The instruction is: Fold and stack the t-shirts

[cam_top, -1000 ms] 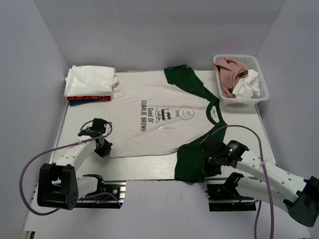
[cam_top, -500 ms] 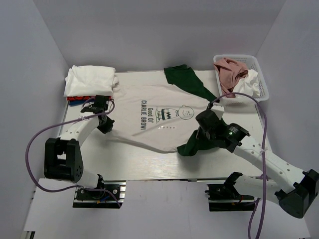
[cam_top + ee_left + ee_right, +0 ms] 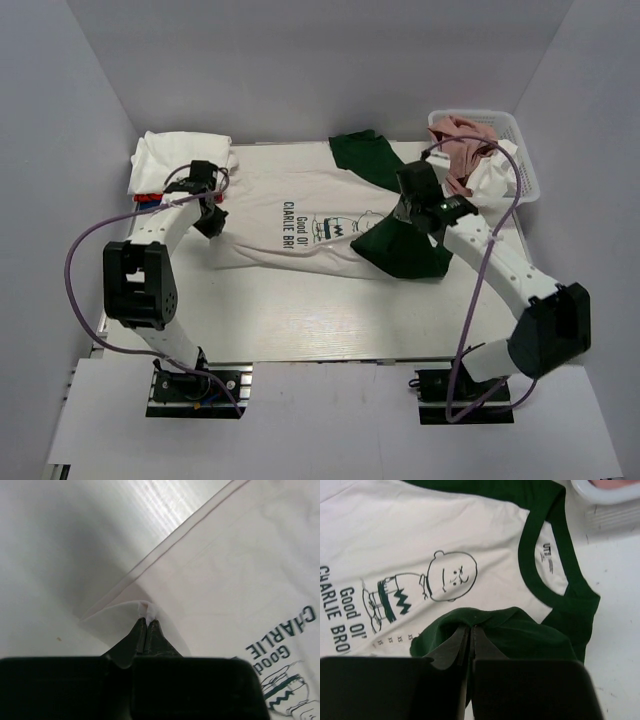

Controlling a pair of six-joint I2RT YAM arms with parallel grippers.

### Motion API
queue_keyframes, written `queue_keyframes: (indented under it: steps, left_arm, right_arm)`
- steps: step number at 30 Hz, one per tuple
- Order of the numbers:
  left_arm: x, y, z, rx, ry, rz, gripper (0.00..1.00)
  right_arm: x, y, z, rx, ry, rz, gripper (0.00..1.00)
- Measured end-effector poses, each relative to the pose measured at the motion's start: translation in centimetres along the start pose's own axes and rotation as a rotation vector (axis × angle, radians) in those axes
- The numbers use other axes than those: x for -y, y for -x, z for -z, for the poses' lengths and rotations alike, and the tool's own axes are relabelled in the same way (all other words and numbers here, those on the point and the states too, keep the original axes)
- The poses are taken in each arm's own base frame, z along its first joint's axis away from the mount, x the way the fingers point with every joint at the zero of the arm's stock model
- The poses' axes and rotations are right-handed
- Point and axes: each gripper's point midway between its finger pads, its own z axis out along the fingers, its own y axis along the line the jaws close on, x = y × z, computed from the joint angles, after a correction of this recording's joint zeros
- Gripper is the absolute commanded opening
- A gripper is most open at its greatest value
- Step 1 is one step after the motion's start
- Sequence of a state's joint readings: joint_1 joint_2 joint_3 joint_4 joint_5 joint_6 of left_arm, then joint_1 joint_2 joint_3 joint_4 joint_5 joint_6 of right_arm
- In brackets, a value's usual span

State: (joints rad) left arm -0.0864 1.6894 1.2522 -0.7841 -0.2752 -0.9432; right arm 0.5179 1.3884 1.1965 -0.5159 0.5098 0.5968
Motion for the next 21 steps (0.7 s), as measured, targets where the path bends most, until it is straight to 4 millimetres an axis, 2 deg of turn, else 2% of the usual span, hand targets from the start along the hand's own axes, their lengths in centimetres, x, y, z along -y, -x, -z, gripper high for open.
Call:
queue_keyframes:
  steps: [4, 9, 12, 15, 16, 17, 18, 19, 20, 21]
  left_arm:
    - [1.2, 1.6, -0.9, 0.01, -0.001, 0.015, 0.0]
    - [2.2, 2.5, -3.5, -0.002, 0.022, 0.006, 0.0]
    - [2.8, 2.8, -4.9, -0.007, 0.028, -0.001, 0.01]
    - [3.8, 3.2, -6.3, -0.007, 0.024, -0.005, 0.01]
    - [4.0, 3.3, -6.7, -0.009, 0.02, -0.009, 0.06]
    - [4.3, 3.4, -7.0, -0.012, 0.016, -0.016, 0.14]
    - [4.5, 3.4, -7.3, -0.016, 0.008, -0.025, 0.4]
    - [4.7, 3.4, -7.4, -0.018, 0.0, -0.036, 0.57]
    - [4.9, 3.4, -7.5, -0.02, -0.007, -0.05, 0.74]
    - [5.1, 3.5, -7.5, -0.022, -0.016, -0.056, 1.0]
  right_arm:
    - [-0.4, 1.6, -2.9, -0.019, 0.001, 0.013, 0.0]
    - [-1.4, 3.5, -6.8, -0.049, 0.018, 0.04, 0.0]
    - [-1.9, 4.6, -10.1, -0.074, 0.019, 0.049, 0.0]
    - [-2.7, 5.9, -14.5, -0.097, 0.024, 0.052, 0.0]
    - [-2.9, 6.3, -15.8, -0.103, 0.024, 0.055, 0.0]
    - [-3.2, 6.9, -17.5, -0.101, 0.031, 0.059, 0.0]
    - [-3.5, 7.2, -19.0, -0.106, 0.04, 0.068, 0.03]
    - [-3.7, 7.3, -20.3, -0.11, 0.051, 0.079, 0.11]
    - [-4.0, 7.4, -21.4, -0.112, 0.067, 0.094, 0.31]
    - [-4.1, 7.1, -22.2, -0.121, 0.088, 0.117, 0.45]
